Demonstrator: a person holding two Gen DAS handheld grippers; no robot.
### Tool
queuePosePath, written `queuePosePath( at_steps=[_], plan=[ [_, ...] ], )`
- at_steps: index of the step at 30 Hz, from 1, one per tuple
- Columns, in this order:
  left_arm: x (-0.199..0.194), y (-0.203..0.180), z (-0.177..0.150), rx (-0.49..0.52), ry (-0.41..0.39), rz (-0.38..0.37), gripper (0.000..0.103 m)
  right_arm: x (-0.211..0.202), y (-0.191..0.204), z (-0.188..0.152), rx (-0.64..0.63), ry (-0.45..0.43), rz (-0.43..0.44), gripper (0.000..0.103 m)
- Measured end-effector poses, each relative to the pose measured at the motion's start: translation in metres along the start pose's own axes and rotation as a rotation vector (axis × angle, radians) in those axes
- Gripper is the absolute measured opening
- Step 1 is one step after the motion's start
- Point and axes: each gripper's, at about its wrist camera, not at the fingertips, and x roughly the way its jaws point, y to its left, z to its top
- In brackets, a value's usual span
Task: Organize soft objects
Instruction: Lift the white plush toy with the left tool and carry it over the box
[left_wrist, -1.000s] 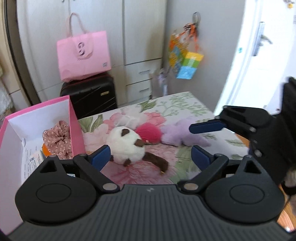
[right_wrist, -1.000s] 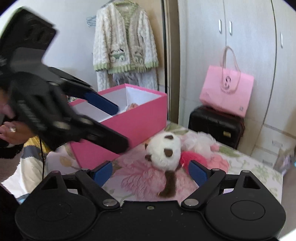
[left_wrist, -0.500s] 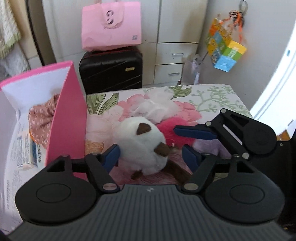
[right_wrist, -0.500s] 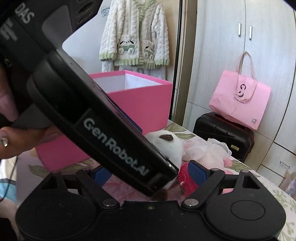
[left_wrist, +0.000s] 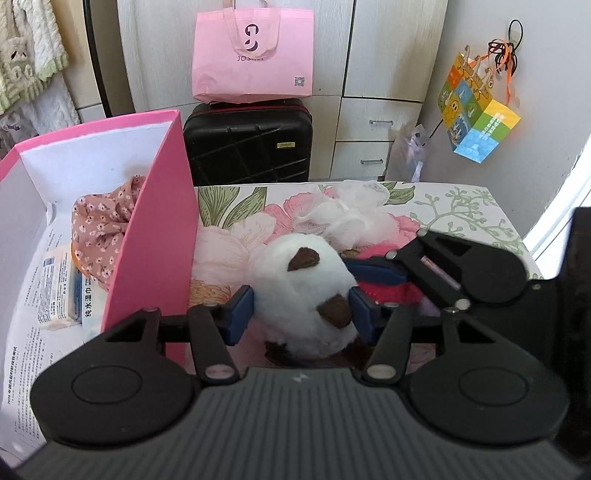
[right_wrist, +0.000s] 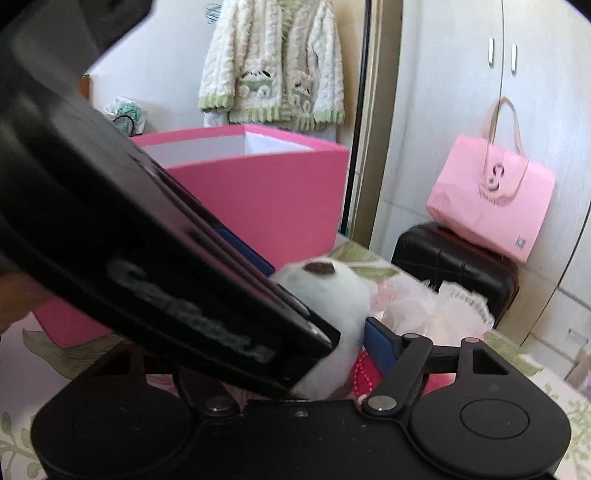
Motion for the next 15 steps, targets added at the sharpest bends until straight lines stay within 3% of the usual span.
queuePosePath(
  at_steps=[6, 15],
  plan=[
    [-0.001, -0.004, -0.003, 0.022, -0.009, 0.008, 0.054, 0.006, 0.004, -0.001, 0.012, 0.031, -0.023, 0.069],
    [-0.023, -0.011, -0.01, 0.069, -0.05, -0.008, 0.054, -0.01, 0.004, 0.005, 0.22, 0.036, -0.012, 0.065]
  ],
)
